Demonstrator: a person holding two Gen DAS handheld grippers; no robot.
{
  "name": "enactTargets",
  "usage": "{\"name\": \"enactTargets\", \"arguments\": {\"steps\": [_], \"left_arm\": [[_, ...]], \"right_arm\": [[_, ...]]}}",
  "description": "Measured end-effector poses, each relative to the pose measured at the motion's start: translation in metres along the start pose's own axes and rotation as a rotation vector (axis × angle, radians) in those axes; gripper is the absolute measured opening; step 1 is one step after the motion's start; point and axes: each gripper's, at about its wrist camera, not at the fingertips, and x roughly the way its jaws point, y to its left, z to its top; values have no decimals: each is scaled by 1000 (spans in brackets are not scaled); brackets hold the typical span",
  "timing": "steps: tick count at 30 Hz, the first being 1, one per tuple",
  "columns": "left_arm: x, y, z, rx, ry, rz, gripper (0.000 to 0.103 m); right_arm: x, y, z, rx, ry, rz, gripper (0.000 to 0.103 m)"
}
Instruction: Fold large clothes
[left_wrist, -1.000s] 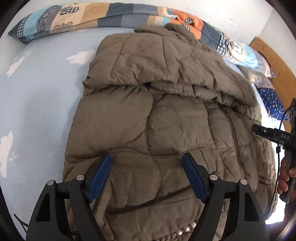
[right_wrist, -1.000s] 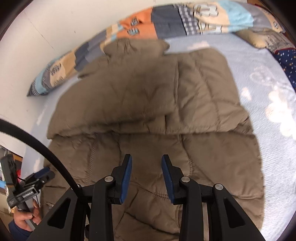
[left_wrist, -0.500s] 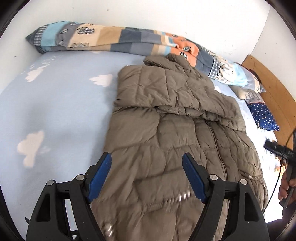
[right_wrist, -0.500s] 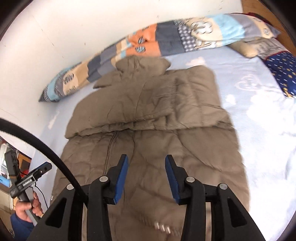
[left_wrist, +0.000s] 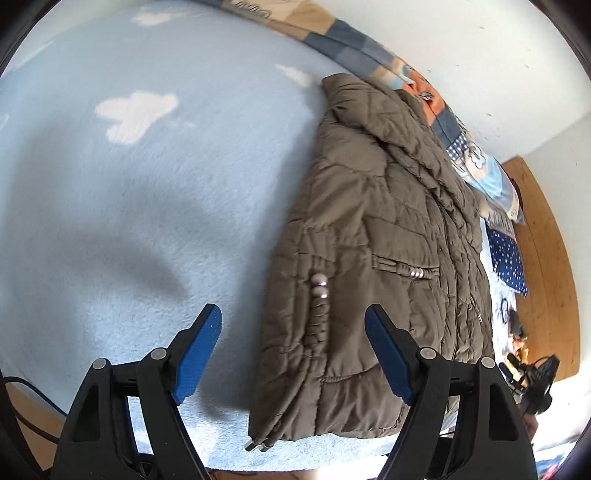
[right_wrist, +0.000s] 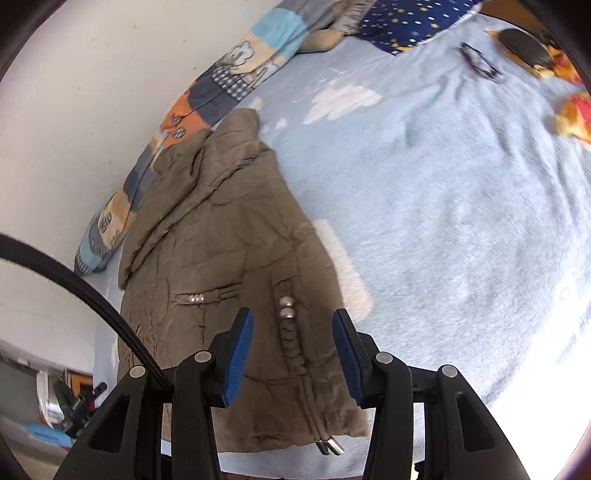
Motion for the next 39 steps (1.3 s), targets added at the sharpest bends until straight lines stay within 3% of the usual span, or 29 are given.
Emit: {"name": "enactTargets", "arguments": {"steps": [6,12,24,39], "left_arm": [[4,-1,-15,-13,26,-57,79],[14,-7,-34,9,58,-56,79],[18,-7,-29,2,52,-78,79],[22,5,-34,-55,84,-126,80]], "right_arm": [[-6,-3,-8,-1,-11,-2,54],[-5,-23,-21,39,4,-13,57],[0,-29,-20,73,8,11,67],[15,-24,-24,44,60,12,69]]}}
